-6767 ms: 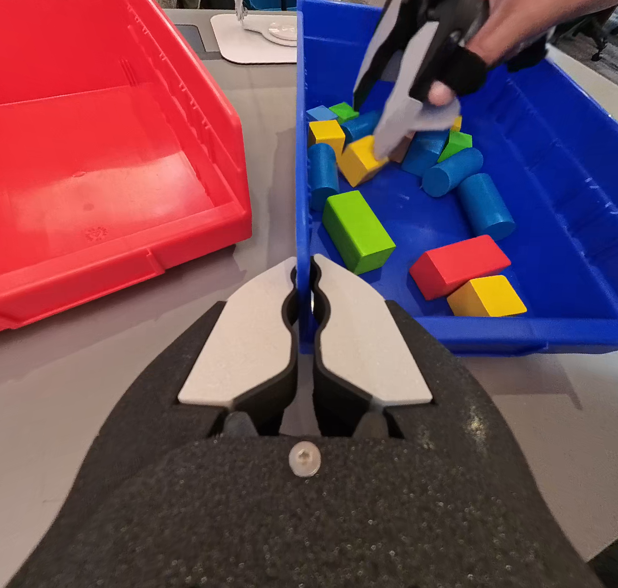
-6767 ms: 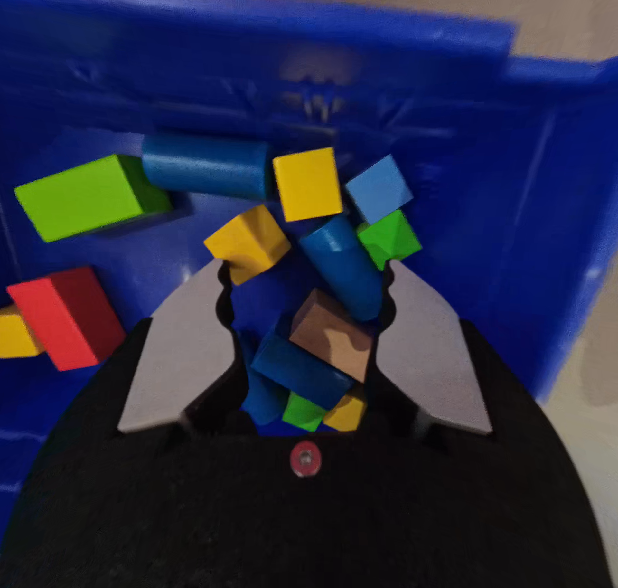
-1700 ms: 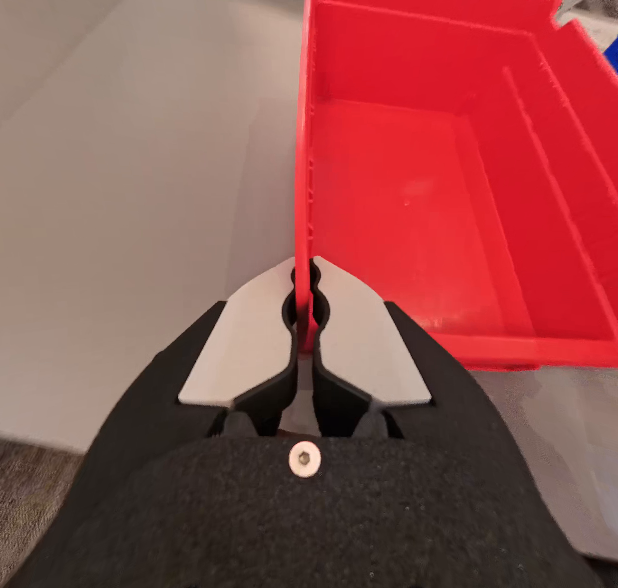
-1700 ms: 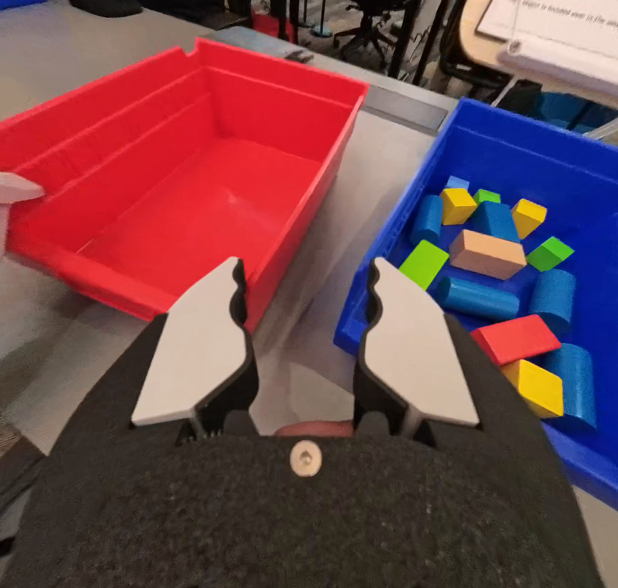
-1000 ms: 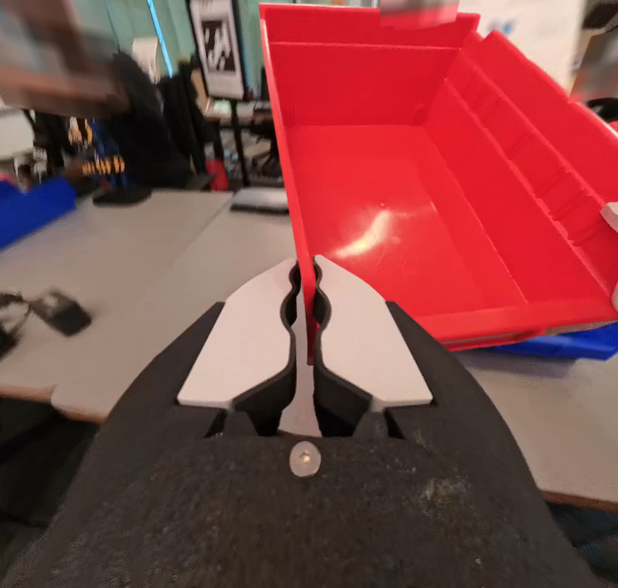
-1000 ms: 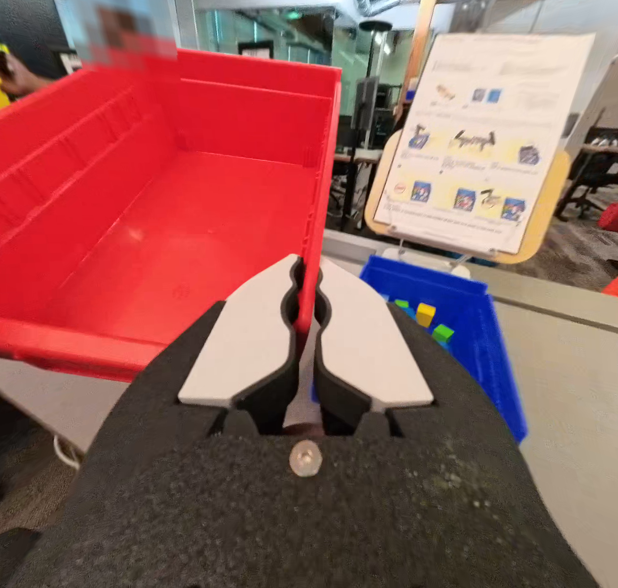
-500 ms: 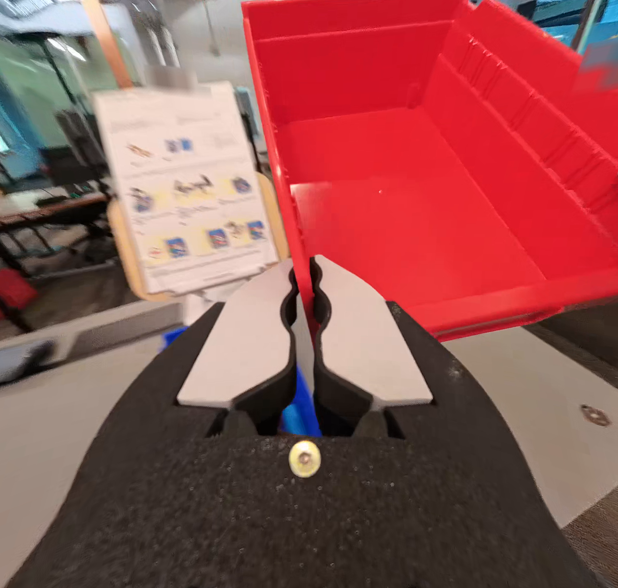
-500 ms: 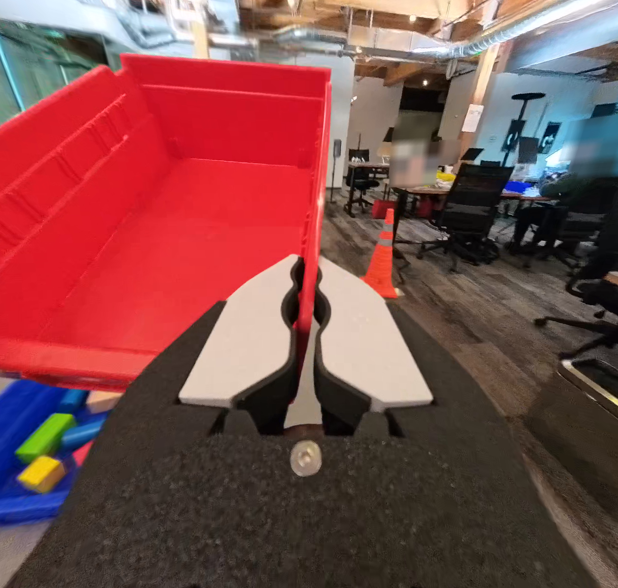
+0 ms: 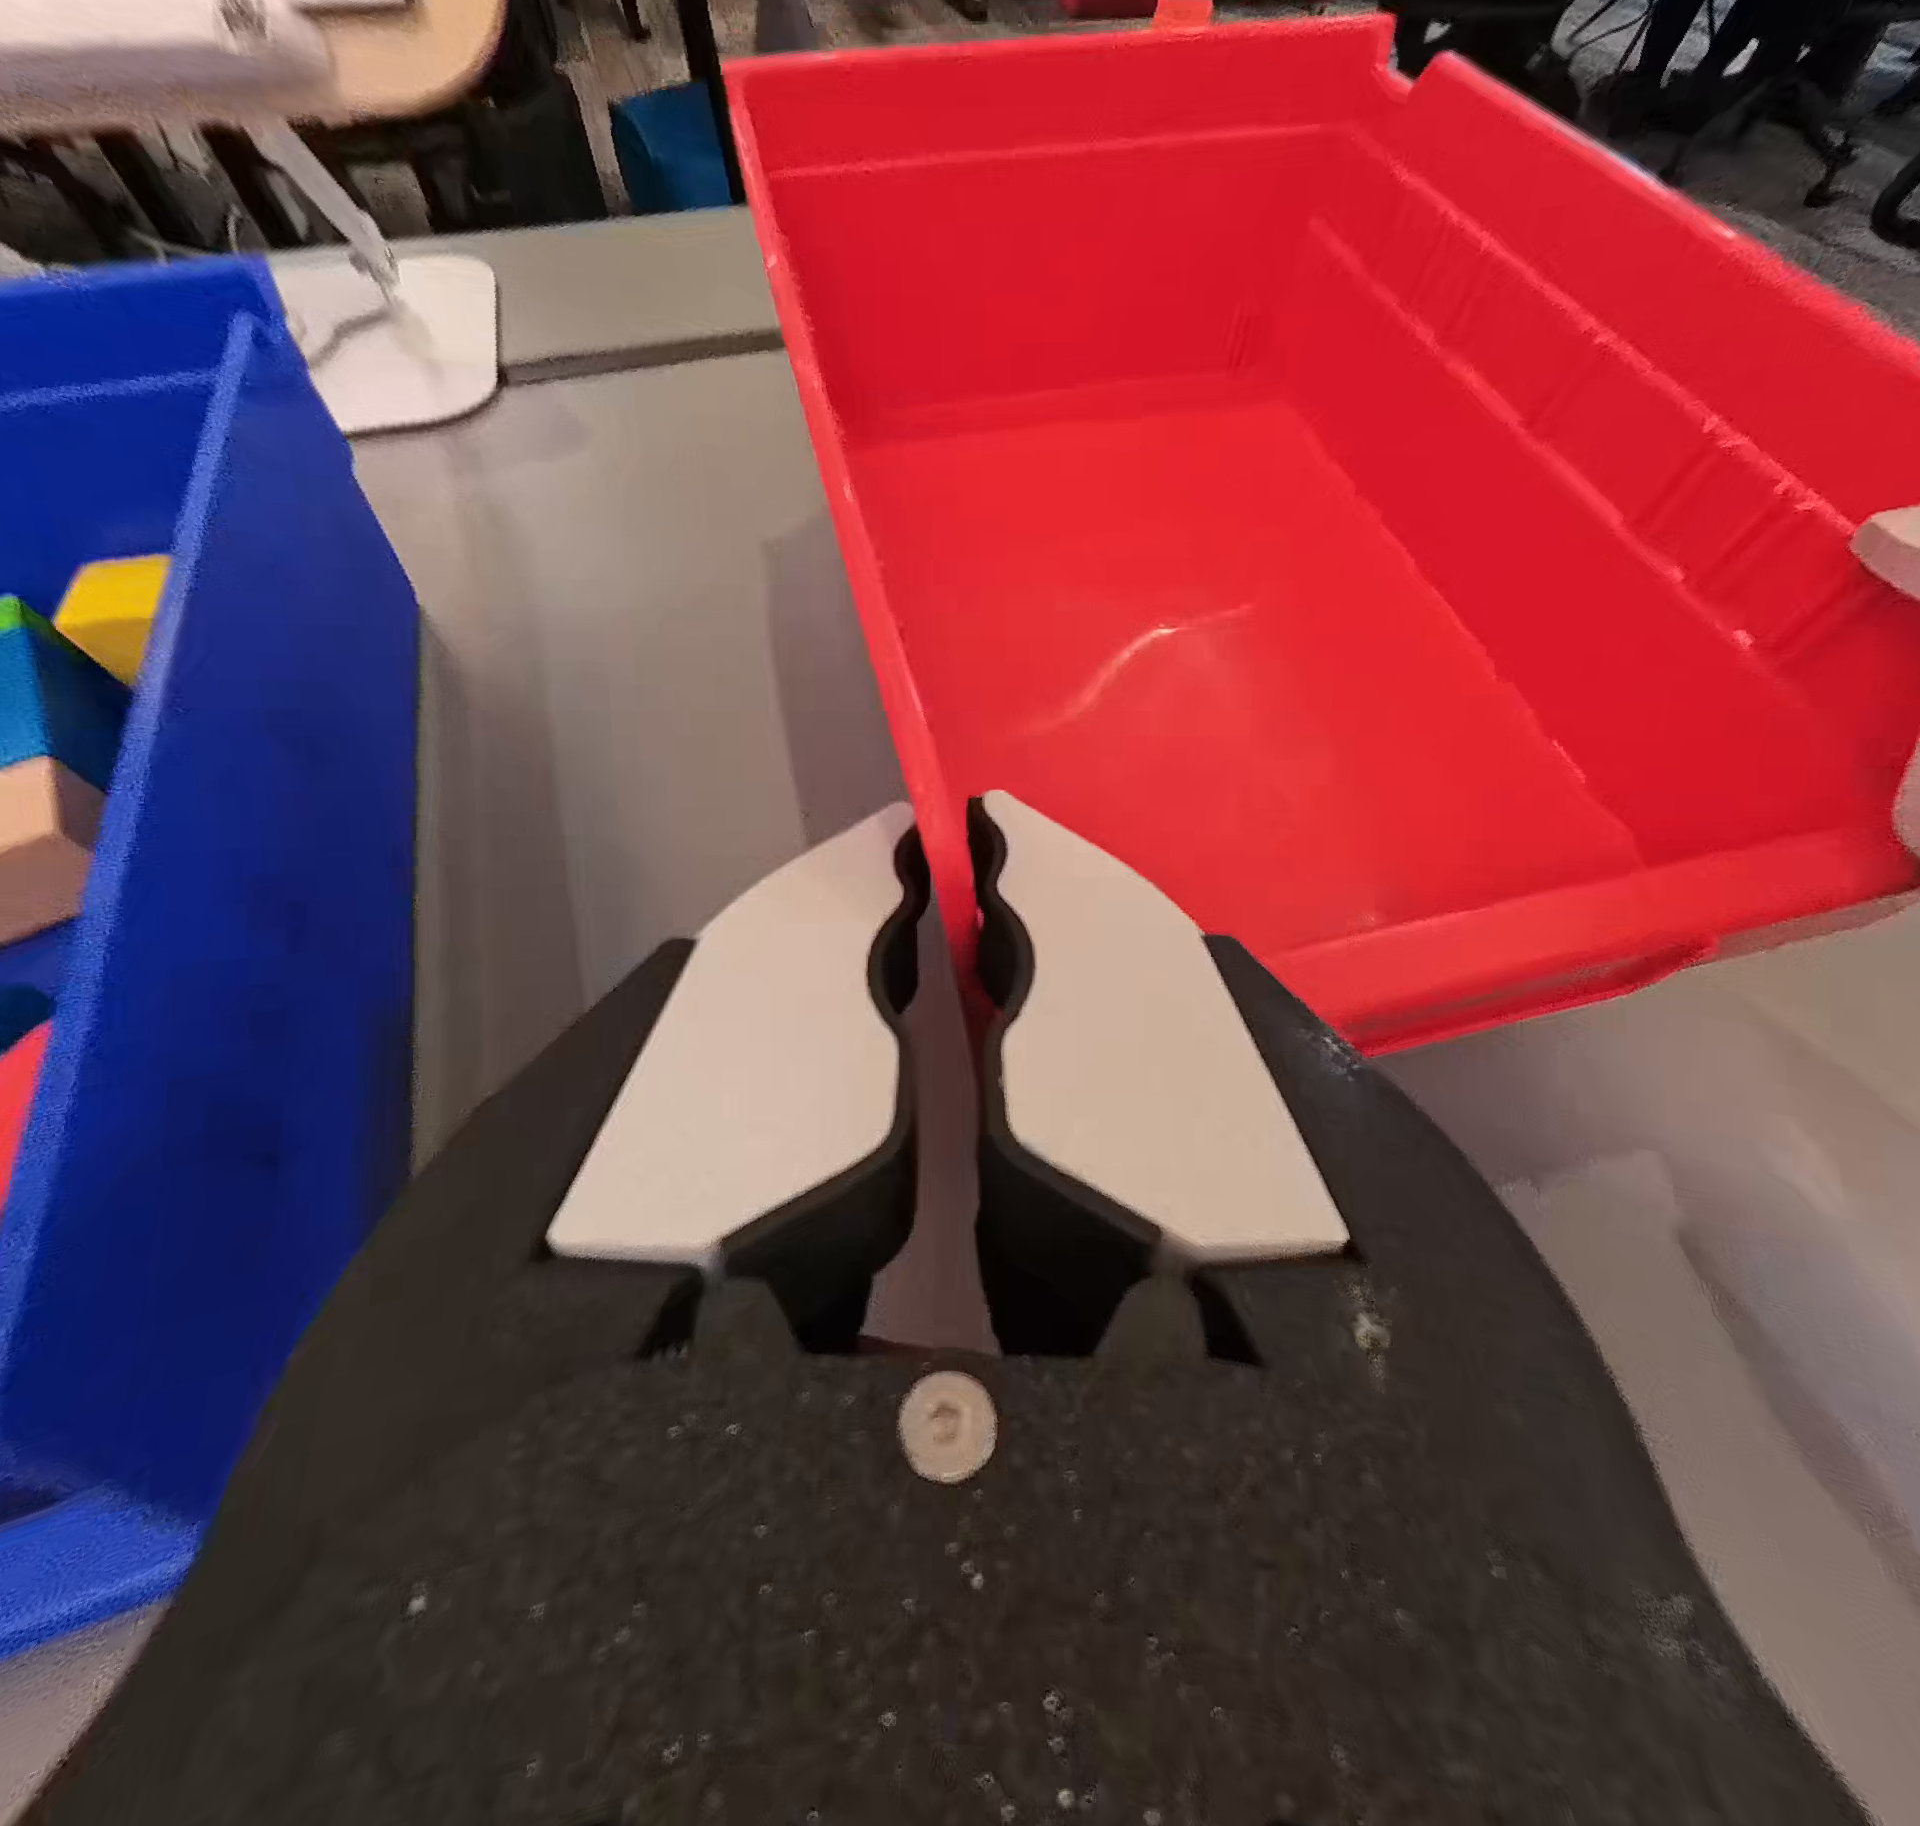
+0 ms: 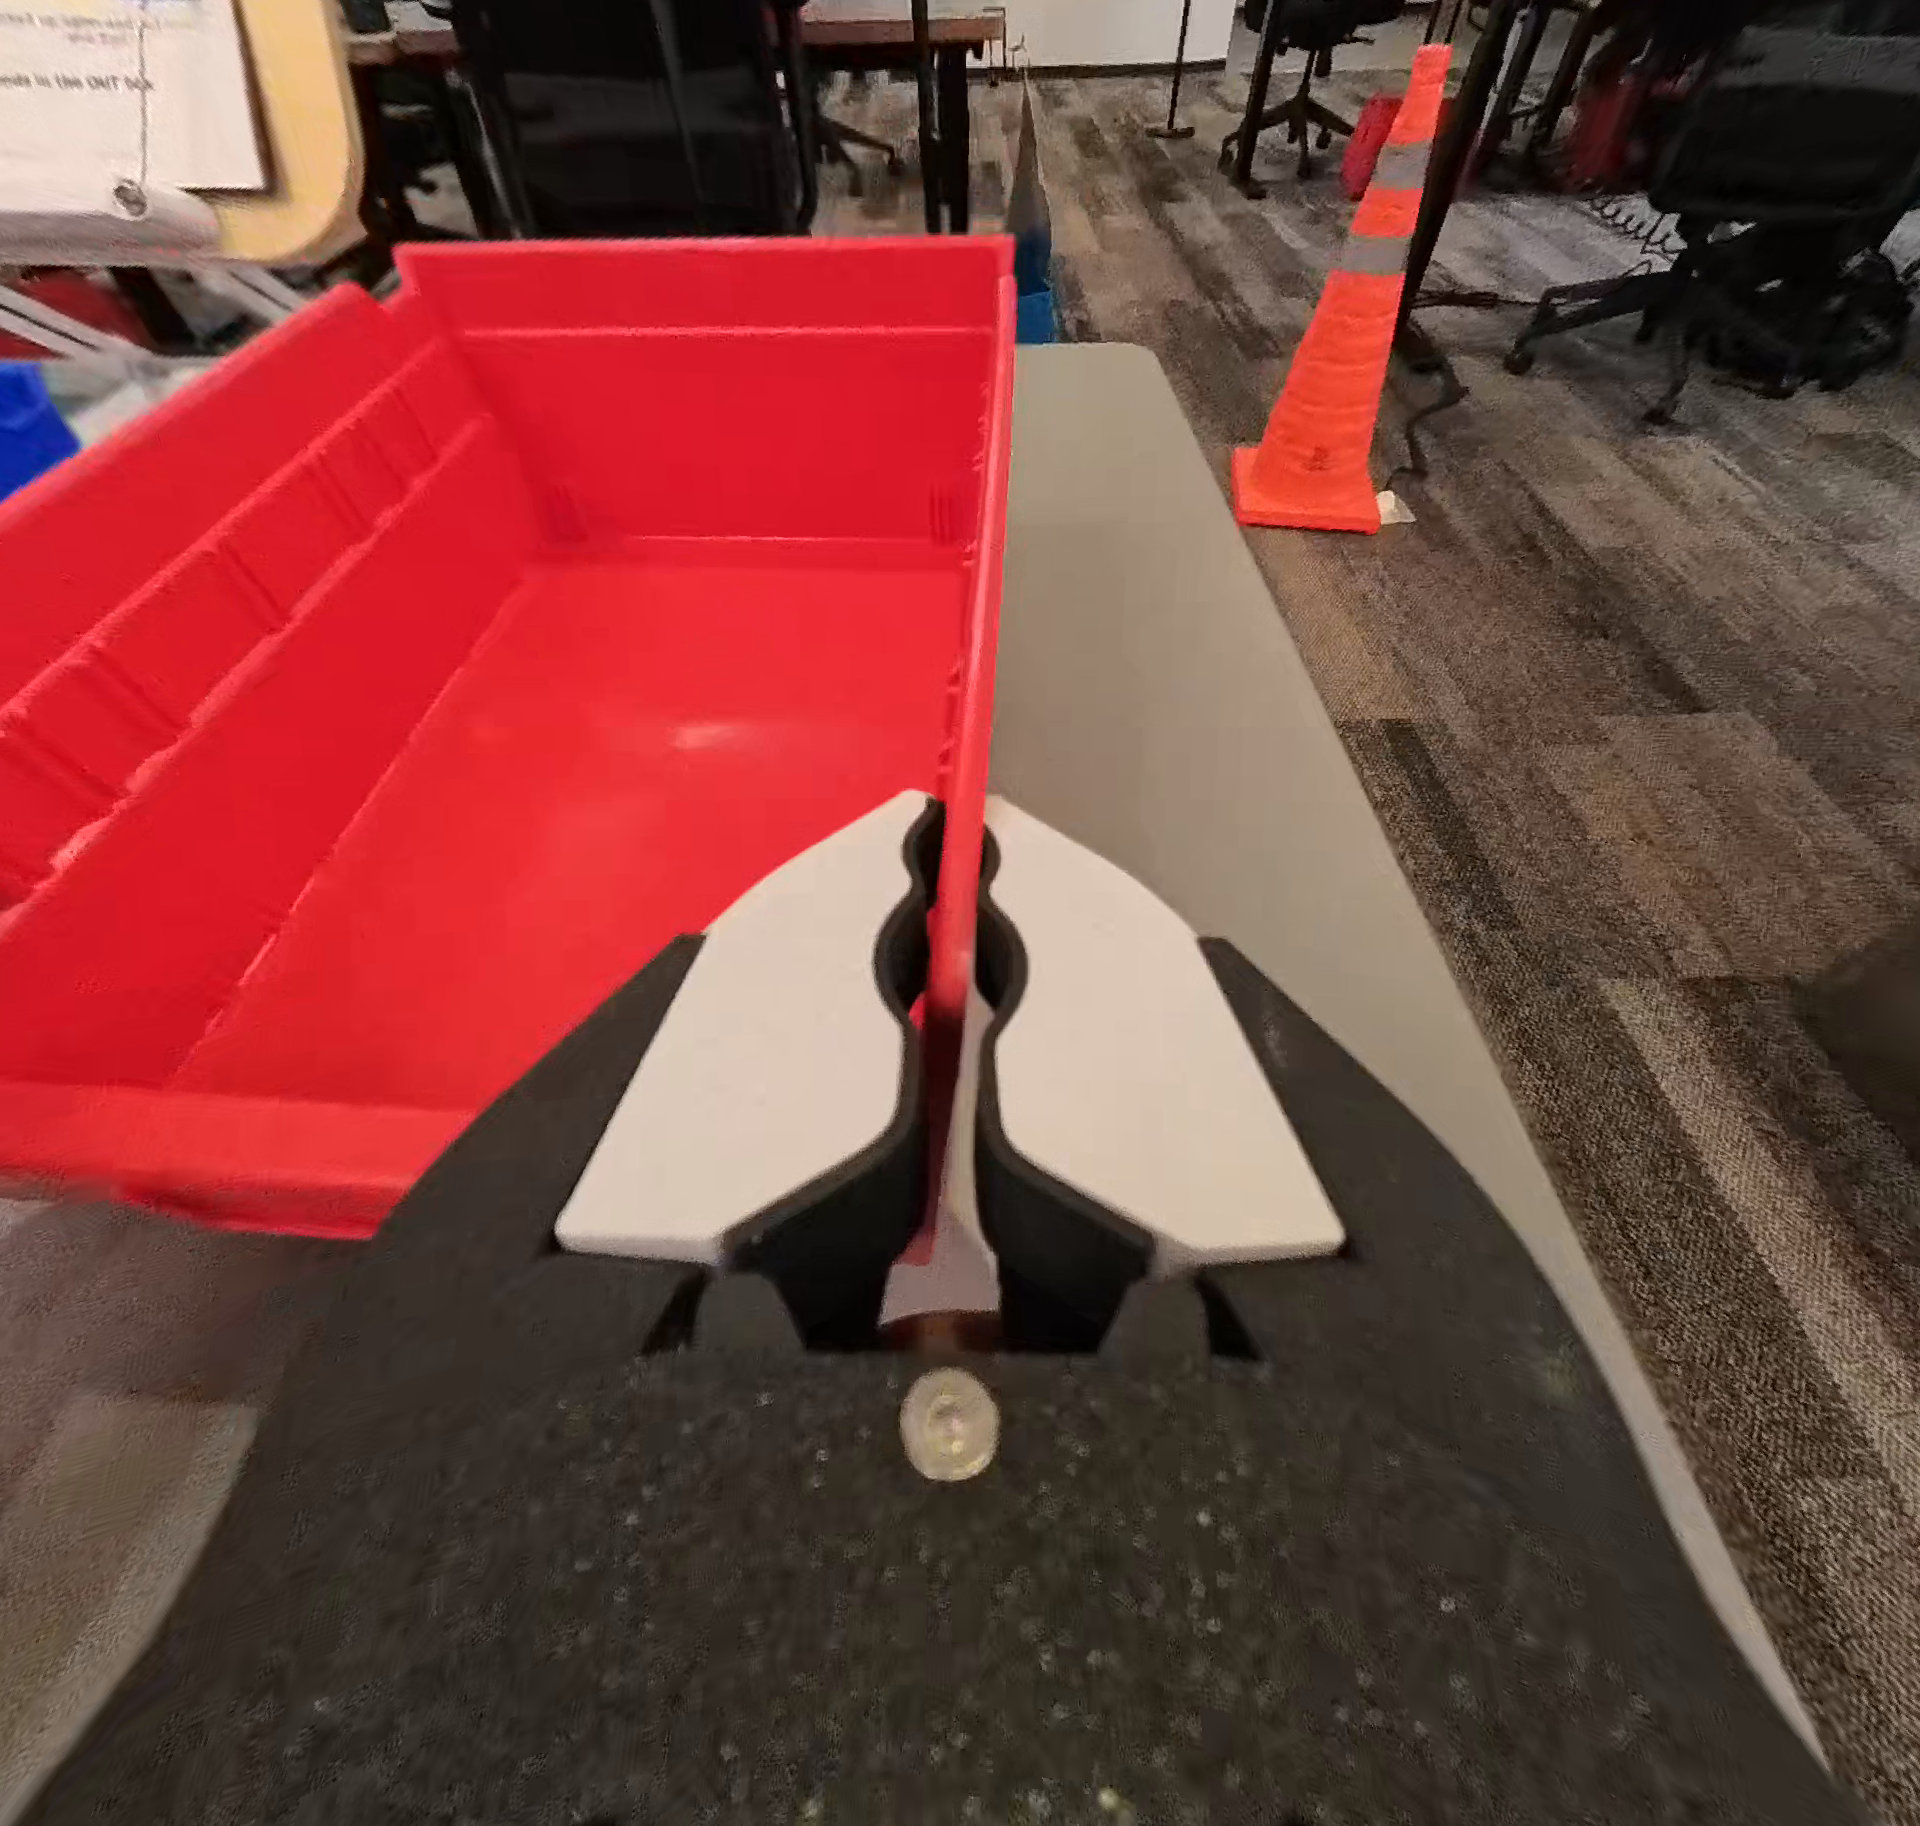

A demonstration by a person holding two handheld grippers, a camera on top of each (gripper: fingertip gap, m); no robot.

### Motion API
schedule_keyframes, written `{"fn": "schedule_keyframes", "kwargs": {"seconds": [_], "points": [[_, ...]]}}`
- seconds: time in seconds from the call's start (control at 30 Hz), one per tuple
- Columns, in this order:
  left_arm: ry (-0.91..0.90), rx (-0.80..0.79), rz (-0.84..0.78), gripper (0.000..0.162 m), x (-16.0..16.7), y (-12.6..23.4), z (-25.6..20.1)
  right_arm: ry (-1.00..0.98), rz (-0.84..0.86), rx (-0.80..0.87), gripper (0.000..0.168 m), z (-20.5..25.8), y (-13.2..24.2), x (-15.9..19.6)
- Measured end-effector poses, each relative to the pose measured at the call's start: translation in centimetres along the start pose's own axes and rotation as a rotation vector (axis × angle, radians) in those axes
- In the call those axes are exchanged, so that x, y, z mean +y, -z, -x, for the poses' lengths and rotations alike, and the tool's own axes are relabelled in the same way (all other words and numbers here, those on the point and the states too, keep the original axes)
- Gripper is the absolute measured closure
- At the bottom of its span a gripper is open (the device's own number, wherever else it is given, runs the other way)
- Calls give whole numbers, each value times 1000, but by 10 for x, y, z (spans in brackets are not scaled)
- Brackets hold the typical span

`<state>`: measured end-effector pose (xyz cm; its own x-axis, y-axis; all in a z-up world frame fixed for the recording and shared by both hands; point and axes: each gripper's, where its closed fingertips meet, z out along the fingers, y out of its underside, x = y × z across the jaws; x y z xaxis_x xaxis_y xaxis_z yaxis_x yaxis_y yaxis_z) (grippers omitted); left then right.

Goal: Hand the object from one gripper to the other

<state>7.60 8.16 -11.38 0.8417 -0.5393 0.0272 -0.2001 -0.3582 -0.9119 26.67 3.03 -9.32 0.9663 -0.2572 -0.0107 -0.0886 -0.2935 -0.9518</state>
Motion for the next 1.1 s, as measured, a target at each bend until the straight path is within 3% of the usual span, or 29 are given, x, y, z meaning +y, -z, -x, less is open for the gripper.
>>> {"fn": "schedule_keyframes", "kwargs": {"seconds": [0.1,0.27,0.33,0.43,0.5,0.57,0.63,0.73,0.9,0.93,0.97,1.03,1.1], "points": [[42,35,61,153,17,-12,3,18,57,20,166,4,-18,17],[91,237,121,139,15,-4,-6,-84,43,46,163,-4,-23,17],[97,299,92,120,-5,25,9,19,2,130,148,-11,-10,1],[77,351,-74,114,-51,105,68,114,-176,188,143,-1,29,-53],[58,263,-158,113,-69,150,137,155,-265,38,142,43,51,-84],[47,114,-159,114,-64,176,211,231,-248,-222,140,114,66,-94],[43,-39,-94,113,-37,185,271,241,-203,-381,140,183,71,-91],[118,-100,-56,118,7,177,301,107,-106,-528,113,283,62,-61],[96,-68,75,118,56,124,283,103,184,-283,106,325,22,40],[86,-61,88,119,57,115,282,94,201,-281,110,332,17,51],[69,-83,93,128,58,108,285,105,222,-254,124,335,11,60],[50,-123,97,157,58,100,298,62,226,-174,156,330,5,59],[67,-99,113,158,57,99,303,49,220,-143,165,328,3,54]]}}
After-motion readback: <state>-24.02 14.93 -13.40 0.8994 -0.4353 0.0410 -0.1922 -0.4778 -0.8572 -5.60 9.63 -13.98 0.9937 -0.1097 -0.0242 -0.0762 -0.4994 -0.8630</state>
